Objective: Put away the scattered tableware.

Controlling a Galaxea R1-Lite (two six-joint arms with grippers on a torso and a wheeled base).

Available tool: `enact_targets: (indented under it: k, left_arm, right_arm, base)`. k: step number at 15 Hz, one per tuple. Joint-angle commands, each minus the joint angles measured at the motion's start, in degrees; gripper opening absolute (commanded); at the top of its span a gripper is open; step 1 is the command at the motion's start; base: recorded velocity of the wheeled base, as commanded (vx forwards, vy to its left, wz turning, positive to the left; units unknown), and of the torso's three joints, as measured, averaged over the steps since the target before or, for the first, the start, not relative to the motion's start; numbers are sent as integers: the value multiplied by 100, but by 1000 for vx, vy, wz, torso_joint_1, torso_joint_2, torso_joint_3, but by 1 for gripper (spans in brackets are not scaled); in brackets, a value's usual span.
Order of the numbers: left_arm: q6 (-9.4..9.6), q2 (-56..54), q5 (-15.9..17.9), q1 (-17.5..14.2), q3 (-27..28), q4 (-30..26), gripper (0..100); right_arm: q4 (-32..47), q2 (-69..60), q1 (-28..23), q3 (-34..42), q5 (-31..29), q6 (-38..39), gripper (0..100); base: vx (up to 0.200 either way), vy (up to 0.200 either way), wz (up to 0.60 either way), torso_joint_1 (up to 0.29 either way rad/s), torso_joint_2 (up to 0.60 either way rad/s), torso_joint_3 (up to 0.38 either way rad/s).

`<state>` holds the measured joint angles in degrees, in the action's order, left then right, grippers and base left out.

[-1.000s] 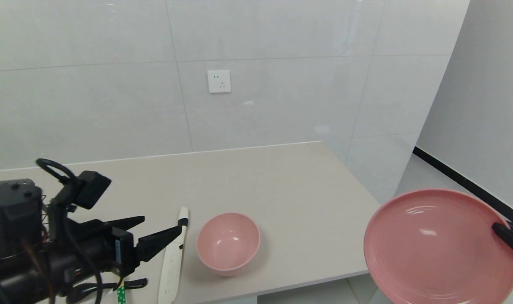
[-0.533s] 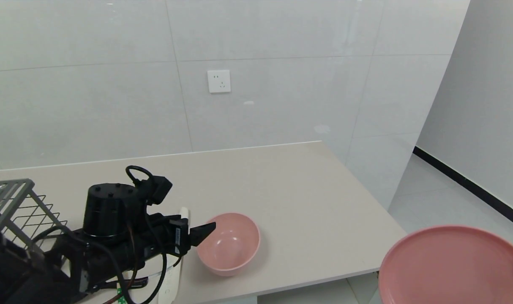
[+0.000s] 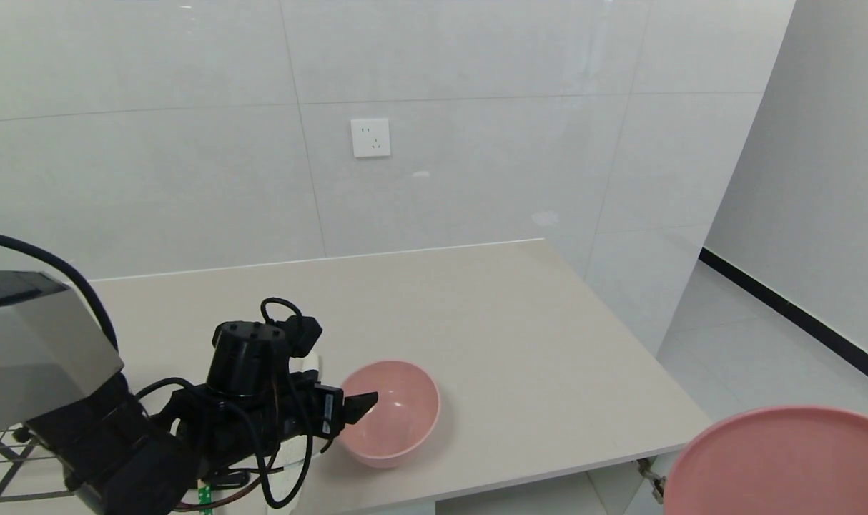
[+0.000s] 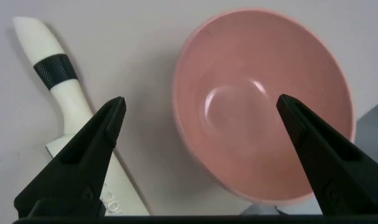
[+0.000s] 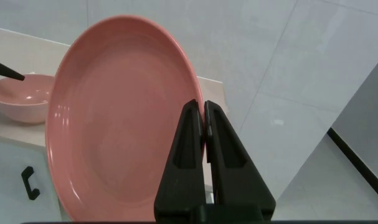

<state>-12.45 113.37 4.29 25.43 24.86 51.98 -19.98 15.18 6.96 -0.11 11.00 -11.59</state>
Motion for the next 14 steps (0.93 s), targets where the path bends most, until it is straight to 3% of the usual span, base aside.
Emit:
enact_targets:
  k: [1, 7, 8, 12, 14]
  left_arm:
    - [-3, 291, -51, 6, 160, 31, 100]
    - [-12, 633, -69, -3, 415, 49, 100]
    - [-12, 633, -69, 15, 415, 40, 0]
    - [-3, 625, -104, 41, 362, 49, 0]
    - [-3, 616, -113, 32, 292, 401, 0]
  right_arm:
    - [117, -375, -2, 2, -1, -1, 0]
    - [249, -551, 7, 2, -1, 8, 0]
    - [249, -551, 7, 2, -1, 8, 0]
    - [337, -551, 7, 2, -1, 8, 0]
    - [337, -551, 7, -7, -1, 8, 0]
  base:
    - [0, 0, 0, 0, 0, 0]
    - [0, 0, 0, 0, 0, 0]
    - [0, 0, 0, 0, 0, 0]
    - [0, 0, 0, 0, 0, 0]
    - [0, 0, 0, 0, 0, 0]
